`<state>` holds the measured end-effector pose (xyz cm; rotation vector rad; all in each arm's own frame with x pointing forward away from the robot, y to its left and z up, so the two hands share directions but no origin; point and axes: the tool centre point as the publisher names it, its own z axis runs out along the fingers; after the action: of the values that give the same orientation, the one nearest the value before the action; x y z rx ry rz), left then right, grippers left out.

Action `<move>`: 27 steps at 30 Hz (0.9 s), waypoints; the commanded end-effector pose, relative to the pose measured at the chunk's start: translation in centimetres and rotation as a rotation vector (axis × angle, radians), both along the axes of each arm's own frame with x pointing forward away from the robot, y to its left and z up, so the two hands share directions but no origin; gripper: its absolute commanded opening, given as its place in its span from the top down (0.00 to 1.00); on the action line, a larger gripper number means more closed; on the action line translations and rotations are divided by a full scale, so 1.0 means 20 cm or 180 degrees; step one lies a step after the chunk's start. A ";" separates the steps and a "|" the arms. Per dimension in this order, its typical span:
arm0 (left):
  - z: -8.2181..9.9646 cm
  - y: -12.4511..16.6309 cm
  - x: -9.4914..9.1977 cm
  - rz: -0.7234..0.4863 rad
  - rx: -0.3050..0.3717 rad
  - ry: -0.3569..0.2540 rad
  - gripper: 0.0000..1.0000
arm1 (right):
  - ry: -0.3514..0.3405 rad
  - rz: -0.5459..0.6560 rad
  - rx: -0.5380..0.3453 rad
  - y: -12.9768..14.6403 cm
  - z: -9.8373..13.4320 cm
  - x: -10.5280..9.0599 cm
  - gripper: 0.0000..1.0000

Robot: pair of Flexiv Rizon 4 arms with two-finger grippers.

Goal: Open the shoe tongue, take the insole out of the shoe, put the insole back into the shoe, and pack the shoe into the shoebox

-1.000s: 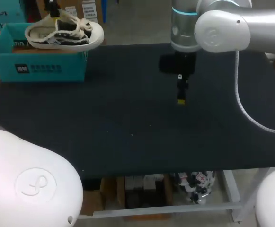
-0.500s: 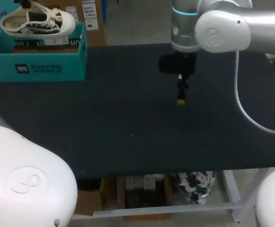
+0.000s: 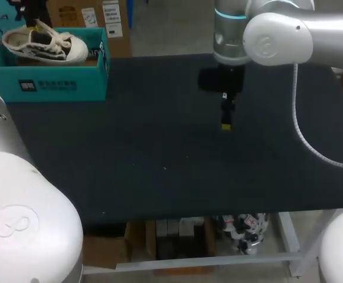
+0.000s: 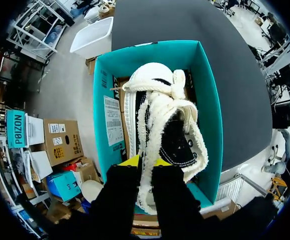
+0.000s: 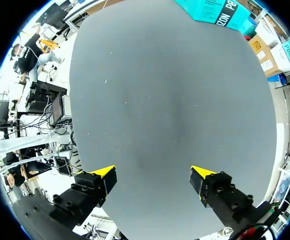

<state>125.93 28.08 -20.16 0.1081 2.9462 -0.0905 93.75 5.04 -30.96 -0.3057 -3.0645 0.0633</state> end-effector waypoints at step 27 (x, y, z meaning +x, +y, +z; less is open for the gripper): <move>0.22 -0.64 -0.52 0.0065 -0.0319 0.0453 0.00 | 0.0005 0.0003 -0.0004 0.00 0.00 0.00 0.00</move>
<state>117.99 16.62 -15.85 0.0757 3.1409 -0.3517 93.74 5.04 -30.94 -0.3053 -3.0642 0.0636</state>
